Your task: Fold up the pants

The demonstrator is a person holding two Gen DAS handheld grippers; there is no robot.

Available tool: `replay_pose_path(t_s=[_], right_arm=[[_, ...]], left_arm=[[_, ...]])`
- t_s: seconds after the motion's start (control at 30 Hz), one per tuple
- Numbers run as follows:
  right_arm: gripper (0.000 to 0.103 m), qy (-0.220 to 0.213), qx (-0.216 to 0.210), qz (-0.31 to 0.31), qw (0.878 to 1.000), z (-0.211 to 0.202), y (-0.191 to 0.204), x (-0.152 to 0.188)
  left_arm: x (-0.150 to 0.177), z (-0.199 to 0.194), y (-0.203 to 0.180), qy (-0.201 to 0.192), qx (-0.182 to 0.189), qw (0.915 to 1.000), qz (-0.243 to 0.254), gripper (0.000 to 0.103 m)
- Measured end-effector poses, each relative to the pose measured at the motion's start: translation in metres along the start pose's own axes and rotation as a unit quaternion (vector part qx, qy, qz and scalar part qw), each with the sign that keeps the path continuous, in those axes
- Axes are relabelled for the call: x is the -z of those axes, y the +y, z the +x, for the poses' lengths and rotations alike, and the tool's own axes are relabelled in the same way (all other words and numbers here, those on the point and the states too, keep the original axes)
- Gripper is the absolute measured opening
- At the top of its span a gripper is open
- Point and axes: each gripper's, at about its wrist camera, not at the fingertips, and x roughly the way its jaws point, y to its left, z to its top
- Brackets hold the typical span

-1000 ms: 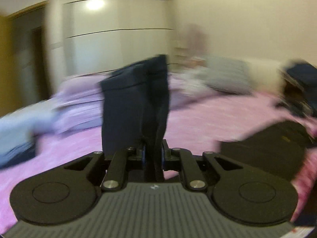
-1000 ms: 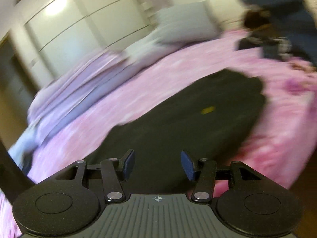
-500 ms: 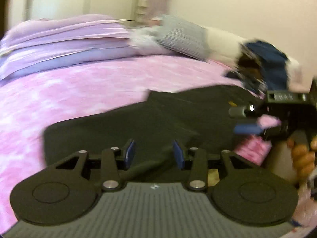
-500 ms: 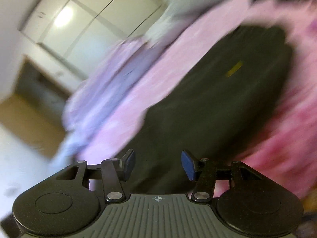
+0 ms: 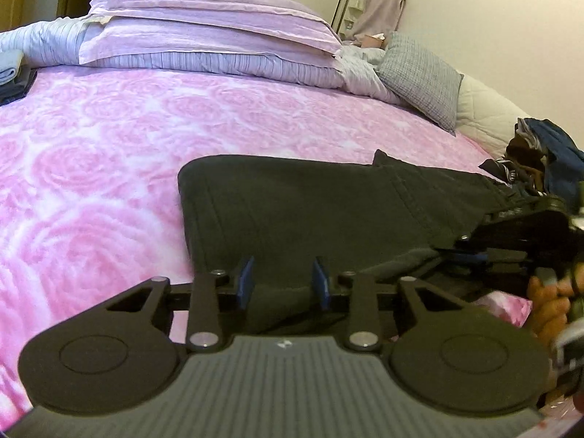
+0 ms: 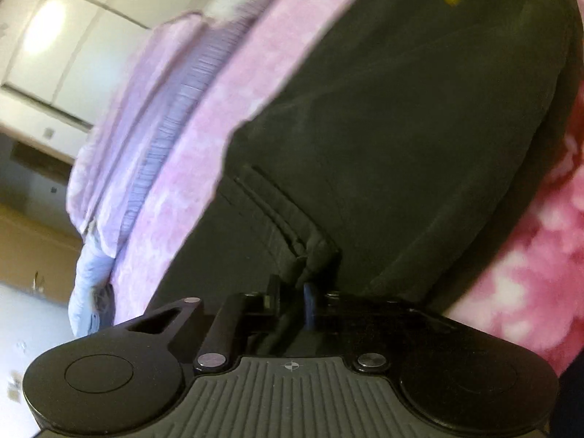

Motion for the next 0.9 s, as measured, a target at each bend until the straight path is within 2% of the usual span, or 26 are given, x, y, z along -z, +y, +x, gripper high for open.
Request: replay_pose_path(t_s=[0.07,0.13,0.17,0.23,0.27,0.37,0.4,0.43,0.5,0.6,0.63,0.7,0.83,0.9], right_arm=[[0.005,-0.042,-0.013,-0.058,0.997,-0.017,0.009,0.011],[0.005,-0.065,0.000,-0.080,0.995,-0.030,0.011,0.016],[0.005,-0.065,0.011,-0.072,0.995,-0.031,0.007,0.017],[0.005,-0.036,0.035,-0.059,0.997,-0.019,-0.006,0.020],[0.005,-0.040,0.034,-0.063,0.997,-0.015,-0.009,0.022],[0.006,-0.047,0.048,-0.114,0.991,-0.018,0.003,0.024],[0.008,-0.038,0.056,-0.128,0.990,-0.019,0.007,0.022],[0.017,-0.035,0.063,-0.142,0.987,-0.021,0.012,0.021],[0.036,-0.074,0.097,-0.188,0.975,-0.031,0.025,0.021],[0.036,-0.154,0.148,-0.292,0.932,-0.036,0.050,0.028],[0.036,-0.158,0.142,-0.311,0.926,-0.032,0.056,0.026],[0.036,-0.130,0.094,-0.343,0.926,-0.017,0.065,0.018],[0.031,-0.105,0.080,-0.392,0.911,0.021,0.060,0.009],[0.030,-0.044,0.104,-0.411,0.905,0.055,0.050,0.009]], left_arm=[[-0.002,-0.002,0.002,0.002,0.004,1.0000,0.004,0.020],[-0.003,-0.002,0.001,0.003,0.009,0.9999,0.011,0.013],[-0.003,-0.001,0.002,0.004,0.011,0.9998,0.014,0.012],[-0.002,0.002,0.000,0.009,0.007,0.9997,0.023,0.012],[-0.001,0.002,-0.001,0.007,0.000,0.9996,0.026,0.012],[-0.003,0.000,-0.004,0.013,-0.007,0.9992,0.037,0.012],[-0.007,-0.002,-0.003,0.016,-0.008,0.9993,0.033,0.012],[-0.012,-0.005,-0.001,0.012,-0.010,0.9995,0.029,0.012],[-0.024,-0.009,0.005,-0.004,-0.016,0.9995,0.025,0.012],[-0.046,0.001,0.009,-0.015,-0.030,0.9990,0.028,0.012],[-0.053,0.007,0.009,-0.017,-0.032,0.9988,0.033,0.012],[-0.064,0.026,0.010,-0.016,-0.035,0.9986,0.036,0.012],[-0.068,0.076,0.009,0.017,-0.066,0.9970,0.038,0.012],[-0.061,0.092,0.008,0.030,-0.077,0.9956,0.046,0.012]])
